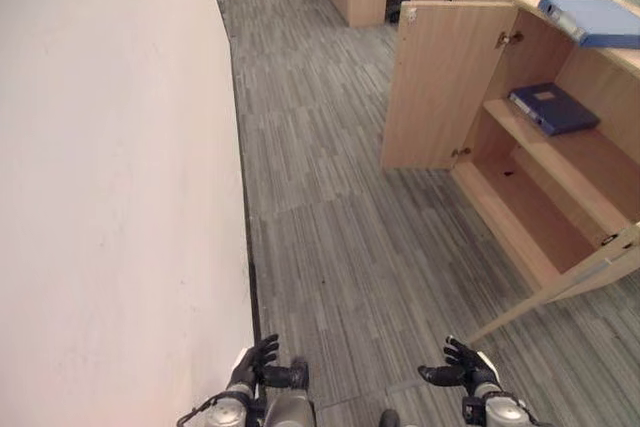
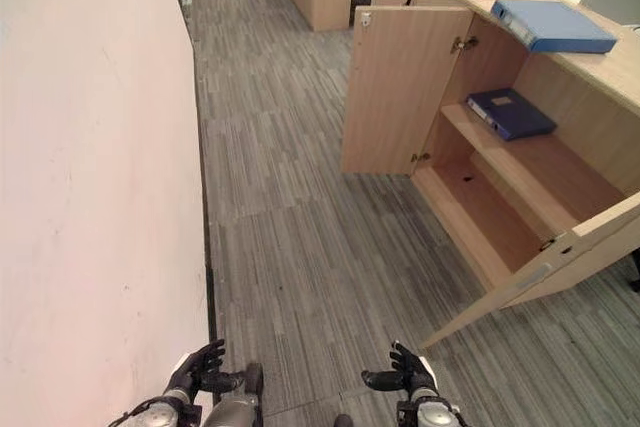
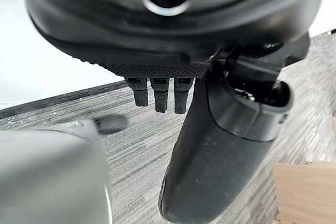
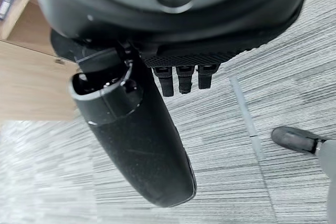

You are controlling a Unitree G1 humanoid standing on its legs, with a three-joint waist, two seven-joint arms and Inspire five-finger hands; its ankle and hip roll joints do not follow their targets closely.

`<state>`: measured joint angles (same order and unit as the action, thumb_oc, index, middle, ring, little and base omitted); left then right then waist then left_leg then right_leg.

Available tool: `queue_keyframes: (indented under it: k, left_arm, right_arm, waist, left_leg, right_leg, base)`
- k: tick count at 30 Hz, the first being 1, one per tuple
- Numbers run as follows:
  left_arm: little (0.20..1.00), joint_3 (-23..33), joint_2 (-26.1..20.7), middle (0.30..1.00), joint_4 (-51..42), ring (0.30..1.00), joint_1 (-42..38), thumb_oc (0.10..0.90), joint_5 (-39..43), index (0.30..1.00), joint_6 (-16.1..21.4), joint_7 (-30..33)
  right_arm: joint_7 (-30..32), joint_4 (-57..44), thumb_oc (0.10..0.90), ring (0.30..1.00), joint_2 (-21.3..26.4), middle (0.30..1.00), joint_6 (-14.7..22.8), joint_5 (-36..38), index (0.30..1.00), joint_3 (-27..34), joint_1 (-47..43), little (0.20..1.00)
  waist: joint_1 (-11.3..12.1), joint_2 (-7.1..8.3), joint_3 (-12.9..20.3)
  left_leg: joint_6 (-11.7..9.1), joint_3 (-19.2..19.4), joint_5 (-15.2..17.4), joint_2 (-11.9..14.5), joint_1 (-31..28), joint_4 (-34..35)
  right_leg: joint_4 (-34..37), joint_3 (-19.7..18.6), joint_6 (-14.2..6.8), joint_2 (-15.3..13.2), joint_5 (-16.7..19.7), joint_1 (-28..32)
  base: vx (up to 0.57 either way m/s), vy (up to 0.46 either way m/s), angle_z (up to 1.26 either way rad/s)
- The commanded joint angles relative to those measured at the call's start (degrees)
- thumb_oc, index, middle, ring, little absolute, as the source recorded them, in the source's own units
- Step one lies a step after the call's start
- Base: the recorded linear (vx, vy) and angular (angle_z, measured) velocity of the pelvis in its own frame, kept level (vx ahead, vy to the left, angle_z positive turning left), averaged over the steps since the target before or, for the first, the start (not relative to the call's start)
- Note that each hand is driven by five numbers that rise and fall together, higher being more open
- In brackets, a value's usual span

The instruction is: Put the empty folder in the office cabinet

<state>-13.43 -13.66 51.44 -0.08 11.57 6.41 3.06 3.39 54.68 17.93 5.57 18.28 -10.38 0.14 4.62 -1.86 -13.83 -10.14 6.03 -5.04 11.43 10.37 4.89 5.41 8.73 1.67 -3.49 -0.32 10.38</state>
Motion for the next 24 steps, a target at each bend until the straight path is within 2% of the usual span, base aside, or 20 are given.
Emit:
queue_keyframes:
  k: [1, 4, 6, 7, 8, 10, 11, 13, 14, 16, 17, 18, 20, 21, 22, 23, 24]
  left_arm:
    - [0.900, 1.4, -2.5, 0.900, -7.2, 0.900, -0.2, 0.800, 0.7, 0.900, 4.1, 1.2]
    - [0.900, 2.3, -2.7, 0.900, -6.5, 0.900, 0.7, 0.800, 0.6, 0.900, 3.8, 1.1]
    - [0.900, 2.0, -2.8, 0.900, -5.5, 0.900, 0.6, 0.800, 0.0, 0.900, 3.7, 0.8]
    - [0.900, 1.8, -3.1, 0.900, -5.7, 0.900, 0.6, 0.800, -0.2, 0.900, 3.8, 0.7]
    - [0.900, 1.6, -3.5, 0.900, -5.5, 0.900, 0.6, 0.800, -1.3, 0.900, 3.7, 0.5]
    - [0.900, 1.6, -3.5, 0.900, -5.5, 0.900, 0.6, 0.800, -1.4, 0.900, 3.7, 0.5]
    - [0.900, 1.0, -4.3, 0.900, -5.6, 0.900, 0.2, 0.800, -2.1, 0.900, 3.6, -0.1]
    - [0.900, 0.6, -4.7, 0.900, -6.2, 0.900, -0.2, 0.800, -2.4, 0.900, 3.8, 0.1]
    - [0.900, 0.2, -5.3, 0.900, -6.6, 0.900, -0.9, 0.800, -2.5, 0.900, 3.7, -0.3]
    - [0.900, 0.2, -5.3, 0.900, -6.5, 0.900, -0.9, 0.800, -2.5, 0.900, 3.7, -0.3]
    - [0.900, 0.0, -6.2, 0.900, -7.1, 0.900, -1.1, 0.800, -3.3, 0.900, 3.5, -0.8]
    - [0.900, 0.0, -6.3, 0.900, -6.9, 0.900, -1.2, 0.800, -3.8, 0.900, 3.4, -0.7]
    - [0.900, 0.0, -6.3, 0.900, -6.9, 0.900, -1.1, 0.800, -4.0, 0.900, 3.3, -0.8]
    - [0.900, 0.2, -6.4, 0.900, -6.8, 0.900, -1.0, 0.800, -3.8, 0.900, 3.3, -0.9]
    - [0.900, 0.3, -6.5, 0.900, -7.0, 0.900, -0.9, 0.800, -3.8, 0.900, 3.3, -0.9]
    - [0.900, 0.3, -6.5, 0.900, -7.0, 0.900, -0.9, 0.800, -3.8, 0.900, 3.3, -0.9]
    - [0.900, 0.5, -6.7, 0.900, -7.2, 0.900, -0.5, 0.800, -3.8, 0.900, 3.3, -0.9]
  right_arm:
    - [0.7, -5.5, 0.800, 0.900, 1.7, 0.900, 3.4, 1.9, 0.900, 1.1, -2.0, 0.900]
    - [0.3, -4.4, 0.800, 0.900, 1.6, 0.900, 3.0, 1.2, 0.900, 1.1, -2.1, 0.900]
    - [0.0, -3.2, 0.800, 0.900, 0.8, 0.900, 2.9, 0.9, 0.900, 1.4, -1.8, 0.900]
    - [-0.3, -3.0, 0.800, 0.900, 0.5, 0.900, 2.7, 0.5, 0.900, 1.3, -1.8, 0.900]
    - [-0.5, -1.9, 0.800, 0.900, -0.4, 0.900, 2.6, 0.3, 0.900, 1.3, -1.8, 0.900]
    - [-0.5, -1.8, 0.800, 0.900, -0.5, 0.900, 2.7, 0.3, 0.900, 1.3, -1.8, 0.900]
    - [-1.2, -0.7, 0.800, 0.900, -1.1, 0.900, 2.5, -0.3, 0.900, 0.7, -2.5, 0.900]
    - [-1.4, -0.7, 0.800, 0.900, -1.1, 0.900, 2.4, -1.0, 0.900, -0.1, -3.4, 0.900]
    - [-1.5, -1.1, 0.800, 0.900, -1.1, 0.900, 2.3, -1.4, 0.900, -0.4, -4.3, 0.900]
    - [-1.5, -1.0, 0.800, 0.900, -1.1, 0.900, 2.3, -1.4, 0.900, -0.4, -4.3, 0.900]
    - [-1.8, -1.5, 0.800, 0.900, -1.1, 0.900, 2.3, -1.3, 0.900, 0.3, -4.6, 0.900]
    - [-1.8, -1.6, 0.800, 0.900, -1.2, 0.900, 2.3, -1.3, 0.900, 0.5, -4.7, 0.900]
    - [-1.8, -1.9, 0.800, 0.900, -1.3, 0.900, 2.4, -1.2, 0.900, 0.7, -4.5, 0.900]
    - [-2.0, -2.7, 0.800, 0.900, -1.3, 0.900, 2.4, -0.9, 0.900, 0.8, -3.9, 0.900]
    - [-1.8, -2.9, 0.800, 0.900, -1.1, 0.900, 2.5, -1.0, 0.900, 0.9, -3.7, 0.900]
    - [-1.8, -2.9, 0.800, 0.900, -1.1, 0.900, 2.5, -1.0, 0.900, 0.8, -3.7, 0.900]
    - [-1.7, -3.1, 0.800, 0.900, -0.9, 0.900, 2.5, -1.1, 0.900, 0.8, -3.5, 0.900]
  waist:
    - [2.8, 2.31, 2.2]
    - [4.2, 2.11, 3.4]
    - [4.5, 2.21, 4.3]
    - [4.4, 2.32, 4.6]
    - [4.4, 3.50, 5.7]
    - [4.6, 3.80, 5.8]
    - [4.3, 5.00, 6.4]
    - [4.2, 5.01, 6.5]
    - [3.7, 5.30, 6.2]
    - [4.0, 5.06, 6.3]
    - [2.0, 3.17, 5.4]
    - [1.6, 2.38, 4.9]
    - [0.6, 1.99, 4.3]
    - [-0.9, 1.04, 3.7]
    - [-1.1, 0.61, 3.7]
    - [-1.3, 0.81, 3.5]
    - [-1.6, 0.69, 3.0]
  left_leg:
    - [2.6, 1.5, -3.8, 0.4, 7.2, -1.4]
    - [2.0, 0.8, -5.6, 1.3, 7.5, -1.4]
    - [1.4, 0.6, -9.2, 1.3, 7.3, -2.4]
    - [1.5, 1.0, -10.1, 1.1, 7.1, -3.2]
    - [2.6, 1.7, -9.5, -0.3, 6.1, -4.0]
    - [2.7, 1.9, -9.4, -0.5, 6.1, -4.0]
    - [4.4, 4.1, -7.8, -2.7, 4.6, -3.9]
    - [5.9, 4.9, -5.7, -4.2, 3.1, -3.6]
    - [7.5, 5.7, -3.4, -6.3, 1.3, -3.6]
    - [7.5, 5.9, -3.3, -5.9, 1.6, -3.8]
    - [9.6, 6.1, 0.2, -7.2, -2.7, -3.5]
    - [10.1, 6.0, 1.1, -7.2, -4.2, -3.3]
    - [10.7, 5.4, 2.2, -8.1, -6.3, -2.8]
    - [11.0, 4.5, 4.1, -8.6, -9.6, -2.5]
    - [10.9, 4.5, 4.8, -8.4, -10.6, -2.5]
    - [10.9, 4.3, 5.0, -8.7, -10.9, -2.5]
    - [10.8, 3.8, 6.2, -8.7, -12.7, -2.4]
  right_leg:
    - [-5.2, -5.9, -6.3, -1.2, -16.8, 10.3]
    - [-6.0, -9.1, -7.3, -2.4, -18.7, 12.7]
    - [-6.3, -10.3, -8.4, -4.1, -18.8, 13.9]
    - [-6.8, -10.7, -9.0, -4.9, -18.4, 13.6]
    - [-8.9, -11.6, -10.8, -6.8, -14.9, 12.1]
    - [-8.9, -11.7, -10.9, -7.2, -15.0, 12.0]
    - [-13.3, -13.0, -13.1, -8.8, -6.7, 9.1]
    - [-17.9, -13.1, -14.7, -9.6, -1.2, 5.8]
    - [-24.3, -12.7, -16.5, -10.5, 5.8, 2.9]
    - [-24.1, -13.1, -16.5, -10.3, 6.1, 2.6]
    - [-32.8, -12.9, -16.7, -8.1, 11.5, -2.1]
    - [-35.4, -12.2, -16.7, -7.3, 11.9, -3.9]
    - [-38.2, -11.5, -16.7, -7.0, 10.7, -6.0]
    - [-37.9, -8.7, -15.2, -5.9, 7.0, -10.1]
    - [-35.7, -6.8, -14.7, -6.1, 5.8, -11.9]
    - [-36.0, -6.6, -14.7, -6.4, 5.4, -11.7]
    - [-33.0, -3.5, -13.5, -7.6, 1.0, -13.1]
  base:
    - [0.52, 0.145, -0.55]
    - [0.52, 0.157, -0.98]
    - [0.52, 0.230, -0.20]
    - [0.64, 0.304, 0.20]
    - [0.47, 0.214, 0.01]
    - [0.32, 0.143, -0.33]
    - [0.36, 0.186, -0.49]
    - [0.40, 0.233, -0.35]
    - [0.28, 0.190, -0.21]
    - [0.25, 0.192, -0.13]
    - [0.37, 0.304, -0.02]
    - [0.37, 0.301, 0.11]
    - [0.27, 0.170, 0.20]
    - [0.45, 0.208, 0.21]
    - [0.35, 0.119, -0.02]
    - [0.25, 0.016, -0.20]
    - [0.33, -0.023, 0.01]
